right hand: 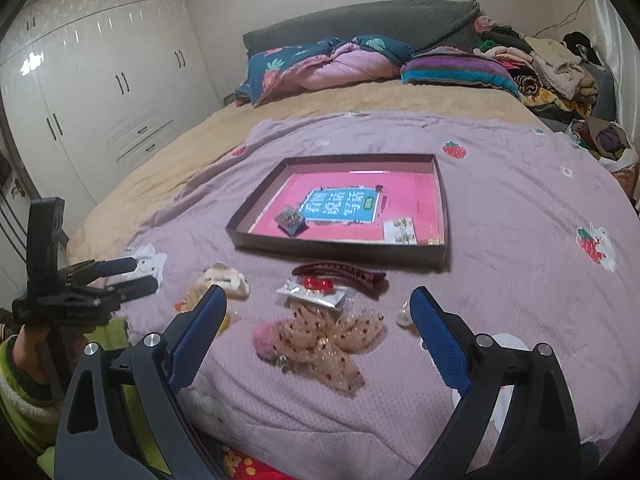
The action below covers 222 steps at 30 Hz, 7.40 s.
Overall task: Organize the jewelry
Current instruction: 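Open both tools and withdraw them from the tray, then grasp the bagged yellow hair ties with the left tool while the right tool grasps the lace bow clip, then carry the yellow ties with the left tool while the right tool carries the bow clip into the tray, then open both tools and withdraw them from the tray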
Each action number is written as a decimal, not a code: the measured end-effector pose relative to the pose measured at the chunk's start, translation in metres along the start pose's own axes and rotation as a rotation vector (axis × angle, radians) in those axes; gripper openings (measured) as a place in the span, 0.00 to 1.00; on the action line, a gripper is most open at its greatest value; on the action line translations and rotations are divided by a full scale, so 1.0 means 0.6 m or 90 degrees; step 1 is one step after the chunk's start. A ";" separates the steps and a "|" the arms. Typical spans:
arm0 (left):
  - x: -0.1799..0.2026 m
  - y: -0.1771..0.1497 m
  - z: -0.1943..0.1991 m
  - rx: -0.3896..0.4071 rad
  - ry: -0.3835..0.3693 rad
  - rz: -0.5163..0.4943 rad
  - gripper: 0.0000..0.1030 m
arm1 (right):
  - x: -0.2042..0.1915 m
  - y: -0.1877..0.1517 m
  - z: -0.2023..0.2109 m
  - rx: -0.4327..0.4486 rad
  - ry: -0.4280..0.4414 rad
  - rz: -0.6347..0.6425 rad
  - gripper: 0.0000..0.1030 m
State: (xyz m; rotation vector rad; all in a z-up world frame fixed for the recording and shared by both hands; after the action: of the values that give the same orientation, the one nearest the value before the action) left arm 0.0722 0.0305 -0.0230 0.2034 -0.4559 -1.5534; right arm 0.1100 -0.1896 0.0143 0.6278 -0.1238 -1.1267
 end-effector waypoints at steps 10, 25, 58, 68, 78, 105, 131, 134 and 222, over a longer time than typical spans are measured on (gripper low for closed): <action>0.023 -0.044 -0.047 -0.046 -0.001 -0.044 0.91 | 0.010 -0.032 -0.026 -0.036 -0.004 -0.003 0.90; 0.041 -0.047 -0.127 -0.110 -0.032 -0.056 0.65 | 0.014 -0.051 -0.072 -0.074 -0.005 -0.006 0.90; 0.007 0.000 -0.134 -0.079 -0.073 0.049 0.30 | 0.026 -0.058 -0.177 -0.139 0.032 -0.032 0.28; 0.018 0.001 -0.111 -0.067 -0.075 0.036 0.29 | 0.039 -0.056 -0.125 -0.091 0.037 -0.026 0.08; 0.043 0.021 -0.086 -0.048 -0.076 0.008 0.29 | 0.073 -0.040 -0.065 -0.027 0.022 -0.052 0.06; 0.063 0.149 -0.082 -0.007 -0.077 -0.021 0.29 | 0.097 0.046 0.021 0.079 0.047 -0.059 0.06; -0.028 0.272 -0.107 0.004 -0.055 0.048 0.29 | 0.105 0.194 -0.018 0.105 0.019 -0.035 0.06; -0.024 0.279 -0.121 -0.002 -0.047 0.043 0.29 | 0.111 0.203 -0.033 0.097 0.012 -0.038 0.06; -0.009 0.150 0.069 0.122 -0.039 0.069 0.91 | 0.064 0.078 0.080 0.133 0.008 -0.069 0.87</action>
State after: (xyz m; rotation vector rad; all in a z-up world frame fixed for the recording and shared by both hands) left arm 0.1379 0.0441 0.0501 0.2744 -0.6544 -1.4138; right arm 0.1452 -0.2293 0.0703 0.8354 -0.2013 -1.2238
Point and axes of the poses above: each gripper's, at about its wrist camera, not at the fingertips, and z roughly against the way its jaws point, x to its right, y to its top, the point moved 4 cm from there along -z, roughly the way its jaws point, and after that the axes turned 15 degrees about -x, right-handed, at the moved point
